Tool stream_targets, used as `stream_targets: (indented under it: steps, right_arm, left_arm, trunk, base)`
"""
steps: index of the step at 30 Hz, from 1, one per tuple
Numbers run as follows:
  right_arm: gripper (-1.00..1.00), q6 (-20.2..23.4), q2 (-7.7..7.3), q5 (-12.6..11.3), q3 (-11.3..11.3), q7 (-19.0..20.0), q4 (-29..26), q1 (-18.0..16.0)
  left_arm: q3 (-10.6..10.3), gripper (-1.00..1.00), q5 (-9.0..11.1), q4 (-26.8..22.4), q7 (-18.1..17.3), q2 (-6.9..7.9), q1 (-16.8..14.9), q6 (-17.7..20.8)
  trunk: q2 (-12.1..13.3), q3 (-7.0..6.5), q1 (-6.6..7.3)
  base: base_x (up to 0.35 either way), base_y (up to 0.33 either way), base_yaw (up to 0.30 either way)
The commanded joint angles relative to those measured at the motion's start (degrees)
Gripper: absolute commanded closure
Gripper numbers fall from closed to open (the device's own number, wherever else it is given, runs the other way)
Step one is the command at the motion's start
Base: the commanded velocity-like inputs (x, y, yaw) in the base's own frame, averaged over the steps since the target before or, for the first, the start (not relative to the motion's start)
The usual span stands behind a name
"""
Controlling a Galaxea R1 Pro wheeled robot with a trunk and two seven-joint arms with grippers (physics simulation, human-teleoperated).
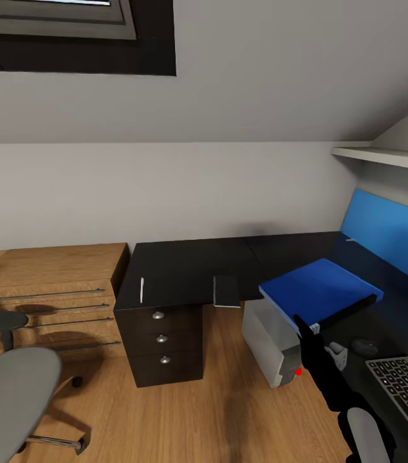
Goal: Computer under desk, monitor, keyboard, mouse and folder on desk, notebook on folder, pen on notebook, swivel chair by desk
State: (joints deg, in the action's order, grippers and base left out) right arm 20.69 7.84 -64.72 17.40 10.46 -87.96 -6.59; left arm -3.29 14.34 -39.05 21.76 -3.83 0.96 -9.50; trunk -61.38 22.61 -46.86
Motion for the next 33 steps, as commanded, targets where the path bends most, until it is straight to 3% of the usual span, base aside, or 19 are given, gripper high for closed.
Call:
stream_targets:
  steps: [1,5,9,13,16,17,18,21,24,26,29,33]
  right_arm:
    - [1.0,-0.49,0.15,-0.59,-0.01,0.02,0.16,-0.08]
    - [1.0,-8.65,0.17,-0.81,-2.39,-1.61,2.23,-1.05]
    - [1.0,-15.6,0.07,-0.76,-5.08,-5.96,7.1,-7.23]
    - [1.0,-20.74,-1.38,-0.47,-5.73,-8.63,22.73,-20.61]
    - [1.0,-22.88,-2.99,-0.24,-5.77,-8.91,28.75,-25.72]
    - [1.0,-24.72,-4.72,-0.17,-5.64,-9.35,34.37,-30.48]
    - [1.0,-25.63,-5.5,-0.16,-5.57,-10.23,37.25,-32.91]
    - [1.0,-29.73,-6.75,-0.28,-5.46,-14.32,45.03,-39.58]
    - [1.0,-33.91,-7.07,-1.0,-5.29,-16.32,49.89,-42.36]
    - [1.0,-35.44,-7.16,-3.28,-4.99,-16.9,51.56,-43.25]
    - [1.0,-35.9,-7.19,-6.88,-4.89,-16.98,52.29,-43.66]
    - [1.0,-34.64,-7.25,-9.18,-4.75,-16.96,52.59,-43.77]
  left_arm:
    - [-0.31,-1.0,0.6,-0.06,0.32,0.05,0.01,-0.25]
    - [-0.31,-1.0,0.6,-0.06,0.31,0.05,0.01,-0.25]
    - [-0.31,-1.0,0.6,-0.06,0.3,0.05,0.01,-0.25]
    - [-0.31,-1.0,0.6,-0.06,0.3,0.09,0.01,-0.25]
    - [-0.31,-1.0,0.6,-0.06,0.3,0.12,0.01,-0.25]
    - [-0.31,-1.0,0.6,-0.06,0.3,0.13,0.01,-0.25]
    - [-0.31,-1.0,0.6,-0.06,0.3,0.13,0.01,-0.25]
    - [-0.31,-1.0,0.6,-0.06,0.3,0.09,0.01,-0.25]
    - [-0.31,-1.0,0.6,-0.12,0.35,0.12,0.01,-0.28]
    - [-0.31,-1.0,0.6,-0.26,0.32,0.05,0.01,-0.27]
    - [-0.31,-1.0,0.6,-1.16,0.33,0.05,0.01,-0.27]
    - [-0.31,-1.0,0.57,-2.22,0.31,0.12,0.01,-0.19]
  trunk:
    - [-0.04,0.05,-0.01]
    - [-0.04,0.05,-0.01]
    - [-0.04,0.05,-0.01]
    - [-0.04,0.05,-0.01]
    - [-0.04,0.05,-0.01]
    - [-0.04,0.05,-0.01]
    - [-0.04,0.05,-0.01]
    - [-0.04,0.05,-0.01]
    - [-0.04,0.05,-0.01]
    - [-0.04,0.05,-0.01]
    - [-0.04,0.05,-0.01]
    - [-0.04,0.05,-0.01]
  base:
    - [0.0,0.0,0.0]
    - [0.0,0.0,0.0]
    - [0.0,0.0,0.0]
    - [0.0,0.0,0.0]
    - [0.0,0.0,0.0]
    - [0.0,0.0,0.0]
    - [0.0,0.0,0.0]
    - [0.0,0.0,0.0]
    - [0.0,0.0,0.0]
    - [0.0,0.0,0.0]
    - [0.0,0.0,0.0]
    - [0.0,0.0,0.0]
